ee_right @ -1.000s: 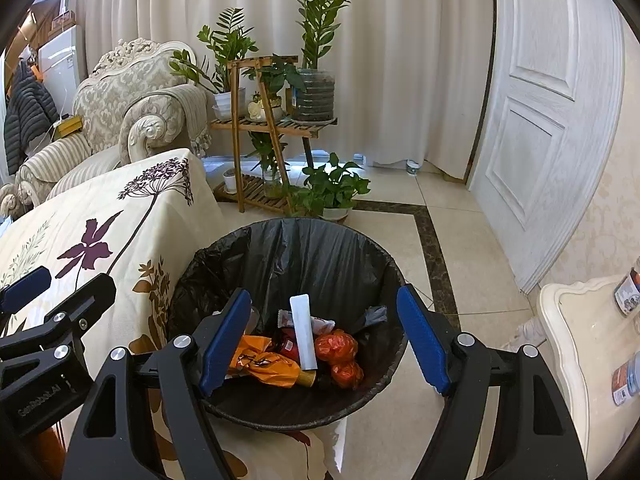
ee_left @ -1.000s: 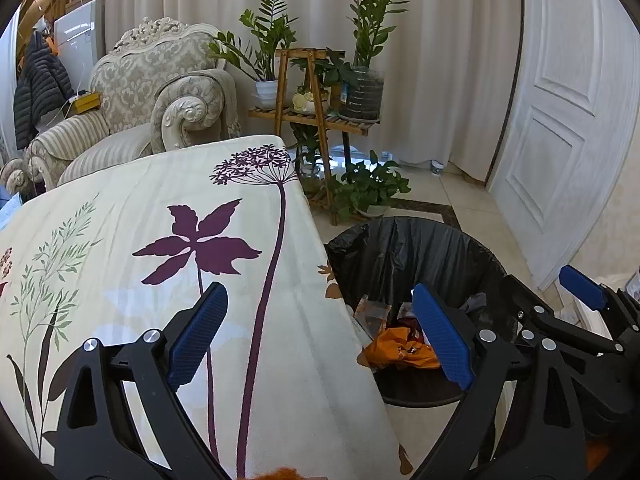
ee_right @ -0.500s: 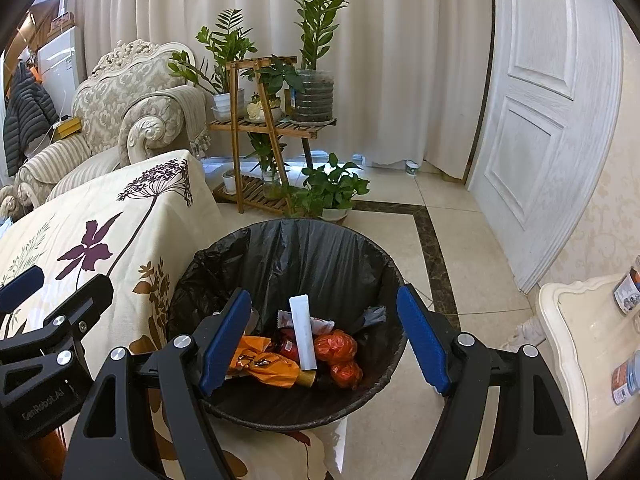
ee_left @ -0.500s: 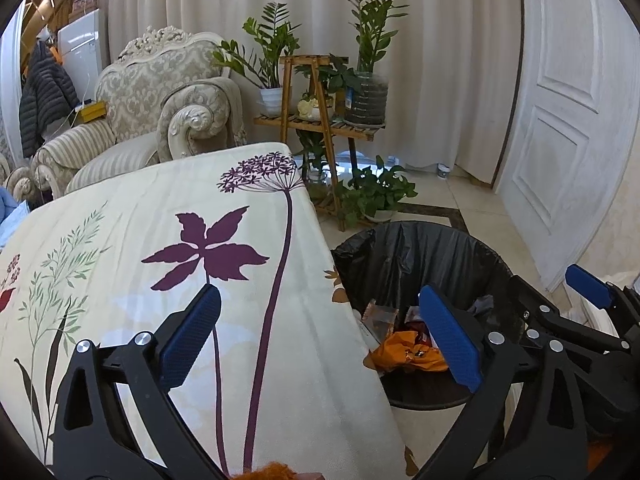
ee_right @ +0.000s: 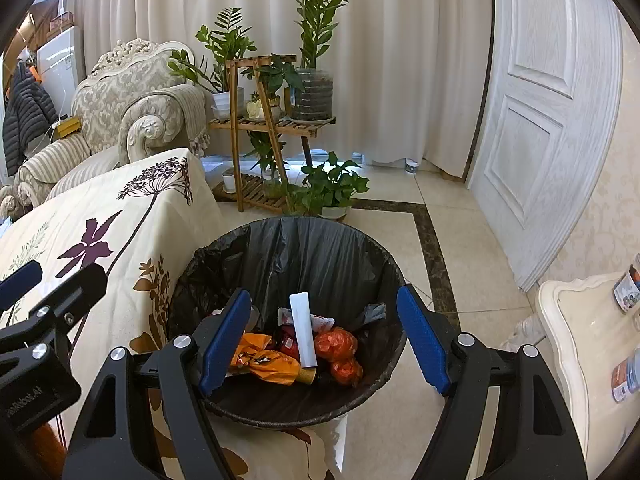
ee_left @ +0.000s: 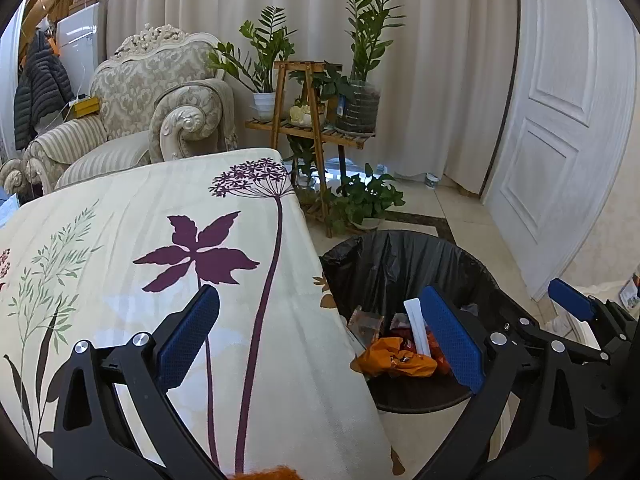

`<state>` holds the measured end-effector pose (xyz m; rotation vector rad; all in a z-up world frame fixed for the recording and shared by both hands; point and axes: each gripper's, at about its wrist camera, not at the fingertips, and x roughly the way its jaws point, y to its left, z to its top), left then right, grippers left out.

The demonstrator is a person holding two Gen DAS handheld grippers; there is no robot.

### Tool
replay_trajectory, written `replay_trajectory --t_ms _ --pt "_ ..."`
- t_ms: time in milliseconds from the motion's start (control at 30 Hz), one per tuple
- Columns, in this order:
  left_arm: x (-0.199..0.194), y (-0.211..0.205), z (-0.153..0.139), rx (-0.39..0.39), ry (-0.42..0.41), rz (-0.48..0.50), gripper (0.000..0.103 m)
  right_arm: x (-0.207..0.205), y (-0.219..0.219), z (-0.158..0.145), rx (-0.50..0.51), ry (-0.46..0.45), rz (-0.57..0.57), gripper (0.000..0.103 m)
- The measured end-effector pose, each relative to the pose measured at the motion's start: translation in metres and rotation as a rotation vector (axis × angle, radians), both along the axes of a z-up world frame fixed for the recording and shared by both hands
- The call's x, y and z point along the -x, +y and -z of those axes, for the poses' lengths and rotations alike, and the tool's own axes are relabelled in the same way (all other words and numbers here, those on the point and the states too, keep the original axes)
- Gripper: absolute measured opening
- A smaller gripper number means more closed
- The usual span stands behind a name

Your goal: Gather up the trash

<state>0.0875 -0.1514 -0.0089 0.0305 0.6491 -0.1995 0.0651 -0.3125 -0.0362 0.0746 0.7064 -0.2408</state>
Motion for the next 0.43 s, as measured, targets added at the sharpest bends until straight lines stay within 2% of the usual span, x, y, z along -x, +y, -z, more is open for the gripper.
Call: replay_trajectory --t_ms 167,433 --pt "-0.001 0.001 -0.001 -0.009 -0.009 -0.006 0.098 0.002 0.004 0.002 0.003 0.003 0.001 0.073" --pt "-0.006 0.015 0.002 0.015 0.040 -0.032 0.098 0.002 0.011 0.000 -0.005 0.001 -0.006 0.073"
